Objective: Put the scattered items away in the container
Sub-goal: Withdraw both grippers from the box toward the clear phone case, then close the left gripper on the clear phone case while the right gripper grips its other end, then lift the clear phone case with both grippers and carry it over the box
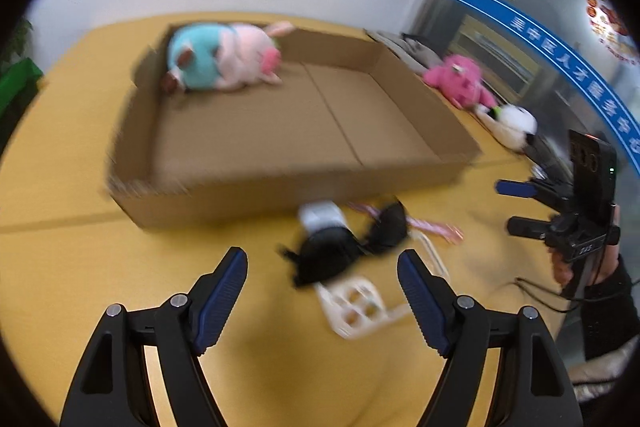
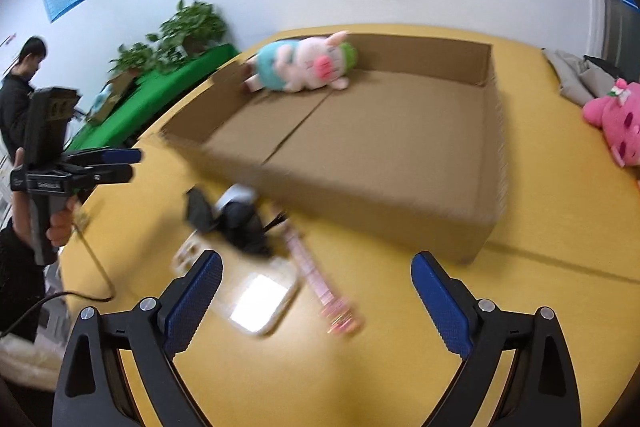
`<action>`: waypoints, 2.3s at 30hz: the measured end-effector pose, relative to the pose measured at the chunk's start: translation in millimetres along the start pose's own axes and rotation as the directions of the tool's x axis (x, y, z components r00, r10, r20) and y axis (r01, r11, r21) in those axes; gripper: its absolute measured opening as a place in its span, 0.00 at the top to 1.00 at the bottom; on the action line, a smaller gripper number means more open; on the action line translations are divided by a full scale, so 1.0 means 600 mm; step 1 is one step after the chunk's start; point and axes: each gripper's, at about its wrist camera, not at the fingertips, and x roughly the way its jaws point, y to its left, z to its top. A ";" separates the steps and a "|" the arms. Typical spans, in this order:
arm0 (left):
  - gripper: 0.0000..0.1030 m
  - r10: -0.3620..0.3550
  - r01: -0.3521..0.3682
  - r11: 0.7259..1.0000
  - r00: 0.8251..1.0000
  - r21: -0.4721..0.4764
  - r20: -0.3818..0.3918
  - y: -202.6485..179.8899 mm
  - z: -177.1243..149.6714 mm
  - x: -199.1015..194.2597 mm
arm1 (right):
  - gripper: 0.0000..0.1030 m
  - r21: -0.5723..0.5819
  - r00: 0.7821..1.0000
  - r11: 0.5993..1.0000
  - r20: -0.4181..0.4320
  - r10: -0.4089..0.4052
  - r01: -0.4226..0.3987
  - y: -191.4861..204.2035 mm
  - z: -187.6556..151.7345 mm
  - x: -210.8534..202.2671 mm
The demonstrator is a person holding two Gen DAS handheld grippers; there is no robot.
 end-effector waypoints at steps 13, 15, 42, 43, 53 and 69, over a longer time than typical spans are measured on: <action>0.26 -0.061 0.049 0.993 0.991 -0.105 -0.115 -0.003 -0.051 0.092 | 0.06 0.006 0.996 0.998 -0.066 -0.060 0.060 0.032 -0.038 0.071; 0.29 -0.065 0.052 0.993 0.990 -0.102 -0.128 -0.007 -0.053 0.101 | 0.06 0.001 0.996 0.999 -0.066 -0.053 0.053 0.038 -0.037 0.072; 0.57 -0.097 0.116 0.991 0.965 0.062 -0.243 -0.067 -0.152 0.062 | 0.10 -0.020 0.950 0.971 -0.215 0.227 -0.237 0.114 -0.145 0.071; 0.55 -0.077 0.101 0.991 0.968 0.090 -0.238 -0.068 -0.151 0.058 | 0.10 -0.046 0.950 0.971 -0.223 0.218 -0.233 0.114 -0.146 0.067; 0.34 -0.068 0.188 0.894 0.954 0.407 -0.293 -0.087 -0.117 0.085 | 0.07 -0.481 0.934 0.818 -0.311 0.177 -0.315 0.128 -0.098 0.073; 0.23 -0.047 0.264 0.722 0.941 0.640 -0.336 -0.115 -0.126 0.108 | 0.19 -0.628 0.874 0.627 -0.444 0.199 -0.462 0.133 -0.115 0.114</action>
